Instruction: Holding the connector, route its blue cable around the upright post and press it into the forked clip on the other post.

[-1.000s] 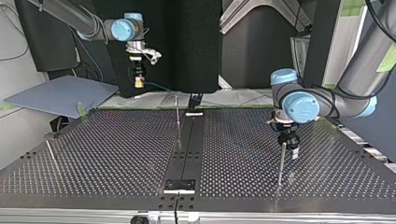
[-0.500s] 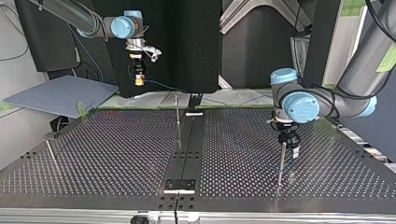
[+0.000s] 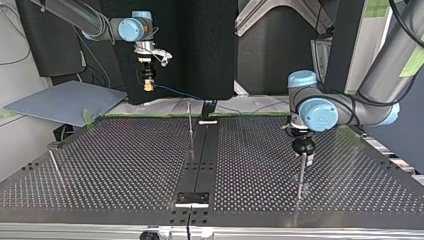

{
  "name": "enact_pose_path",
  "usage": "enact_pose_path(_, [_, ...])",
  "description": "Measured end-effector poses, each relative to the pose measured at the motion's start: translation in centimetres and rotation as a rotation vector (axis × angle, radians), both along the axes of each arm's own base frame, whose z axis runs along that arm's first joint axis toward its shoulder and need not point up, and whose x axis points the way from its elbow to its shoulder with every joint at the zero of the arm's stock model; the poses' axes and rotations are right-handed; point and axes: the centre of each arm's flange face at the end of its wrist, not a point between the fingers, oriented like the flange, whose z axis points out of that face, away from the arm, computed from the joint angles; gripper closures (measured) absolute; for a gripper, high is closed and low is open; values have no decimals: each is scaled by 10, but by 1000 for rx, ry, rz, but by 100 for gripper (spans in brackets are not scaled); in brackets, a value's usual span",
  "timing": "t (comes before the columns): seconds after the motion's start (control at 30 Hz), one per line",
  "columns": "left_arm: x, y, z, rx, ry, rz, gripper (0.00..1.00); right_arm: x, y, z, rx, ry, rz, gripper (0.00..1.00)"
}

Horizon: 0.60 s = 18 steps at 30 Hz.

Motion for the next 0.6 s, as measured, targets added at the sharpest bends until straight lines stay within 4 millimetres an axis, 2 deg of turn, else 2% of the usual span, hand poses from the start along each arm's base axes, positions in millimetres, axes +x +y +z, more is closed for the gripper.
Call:
enact_pose_path(0.33, [3,-4,-2,-91,-33,-52,0,0,0,0,-1,3,-1,100])
enact_pose_path(0.6, [-5,-8,-24,-171,-42,-109,0,0,0,0,-2,5,-1,100])
